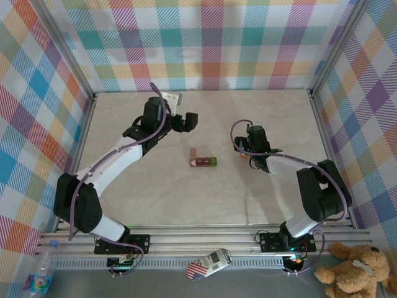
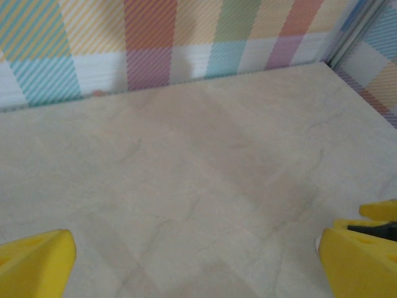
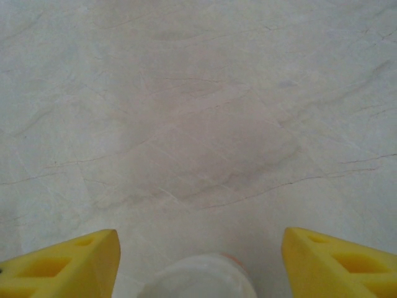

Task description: Sort the pills into containers

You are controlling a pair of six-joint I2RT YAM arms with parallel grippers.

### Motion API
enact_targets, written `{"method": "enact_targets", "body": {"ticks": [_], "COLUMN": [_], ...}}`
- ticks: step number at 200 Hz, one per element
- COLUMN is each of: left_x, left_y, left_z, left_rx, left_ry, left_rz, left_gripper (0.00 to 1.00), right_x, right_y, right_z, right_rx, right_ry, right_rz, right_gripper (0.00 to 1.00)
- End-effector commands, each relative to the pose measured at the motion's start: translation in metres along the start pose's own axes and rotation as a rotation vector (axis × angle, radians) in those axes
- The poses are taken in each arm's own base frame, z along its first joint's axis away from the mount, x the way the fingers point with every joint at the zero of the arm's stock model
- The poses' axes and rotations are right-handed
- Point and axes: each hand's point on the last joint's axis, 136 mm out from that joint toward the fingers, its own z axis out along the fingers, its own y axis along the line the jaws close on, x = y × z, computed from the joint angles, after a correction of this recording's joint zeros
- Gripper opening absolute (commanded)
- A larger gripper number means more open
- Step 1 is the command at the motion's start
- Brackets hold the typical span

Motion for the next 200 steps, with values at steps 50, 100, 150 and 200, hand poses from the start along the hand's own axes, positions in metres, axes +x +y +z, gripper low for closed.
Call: {"method": "enact_targets", "body": {"ticks": [50, 100, 150, 200], "left_x": [0.022, 0.048, 0.069, 0.1], "left_y": [0.017, 0.028, 0.031, 0.031], "left_z": [0.019, 0.035, 0.044, 0.061], "left_rx": [-0.026, -0.007, -0.005, 0.003], "left_ry": [0.086, 0.183, 0.281, 0.458], "left_rz": [-0.069, -0.133, -0.136, -0.149], "left_gripper": [1.0, 0.99, 0.28, 0.0], "right_x": [-0.072, -0.039, 0.011, 0.05], "right_y": [0.07, 0.137, 0.155, 0.138], "right_z": [-0.08, -0.089, -0.057, -0.022], "right_rx": [-0.314, -0.563, -0.525, -0.371], "right_ry": [0.01, 0.305, 0.502, 0.612], "right_rz": [-0.042, -0.204, -0.246, -0.225], "right_gripper": [0.73, 0.73, 0.73, 0.73]}}
